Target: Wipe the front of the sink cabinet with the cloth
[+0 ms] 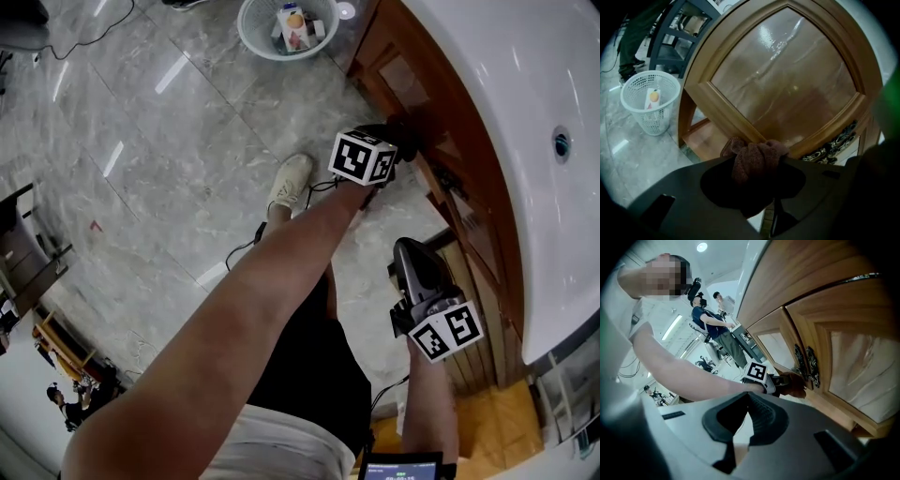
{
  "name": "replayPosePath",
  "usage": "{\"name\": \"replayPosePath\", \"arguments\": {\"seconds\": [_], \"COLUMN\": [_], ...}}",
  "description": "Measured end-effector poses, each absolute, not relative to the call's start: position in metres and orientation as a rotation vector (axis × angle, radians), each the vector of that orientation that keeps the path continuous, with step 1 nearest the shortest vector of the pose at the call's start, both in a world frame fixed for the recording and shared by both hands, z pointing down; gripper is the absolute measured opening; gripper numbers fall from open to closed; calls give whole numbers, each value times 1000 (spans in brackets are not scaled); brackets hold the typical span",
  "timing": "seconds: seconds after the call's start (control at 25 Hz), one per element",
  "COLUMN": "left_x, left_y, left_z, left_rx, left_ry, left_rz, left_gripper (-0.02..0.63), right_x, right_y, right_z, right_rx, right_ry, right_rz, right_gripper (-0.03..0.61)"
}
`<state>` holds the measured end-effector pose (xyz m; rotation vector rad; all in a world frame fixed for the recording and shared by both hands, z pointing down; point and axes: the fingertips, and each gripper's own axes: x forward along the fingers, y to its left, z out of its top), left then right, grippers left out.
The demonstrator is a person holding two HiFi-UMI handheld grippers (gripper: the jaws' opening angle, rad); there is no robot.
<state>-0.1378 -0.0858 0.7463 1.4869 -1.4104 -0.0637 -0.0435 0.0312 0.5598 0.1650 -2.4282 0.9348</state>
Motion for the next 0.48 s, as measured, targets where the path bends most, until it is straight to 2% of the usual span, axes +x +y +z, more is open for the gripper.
{"name": "replayPosePath", "arguments": {"seconds": [0.48], "left_x": [-258], "left_y": [-89], "left_z": [745], "left_rx": [1496], "left_ry": [-1549], "left_rz": [109], "left_gripper": [141], "right_x": [-57], "right_y": [36], "right_z": [550], "right_rx": [253], "right_ry": [-2439], "right_rz": [964], "right_gripper": [12]}}
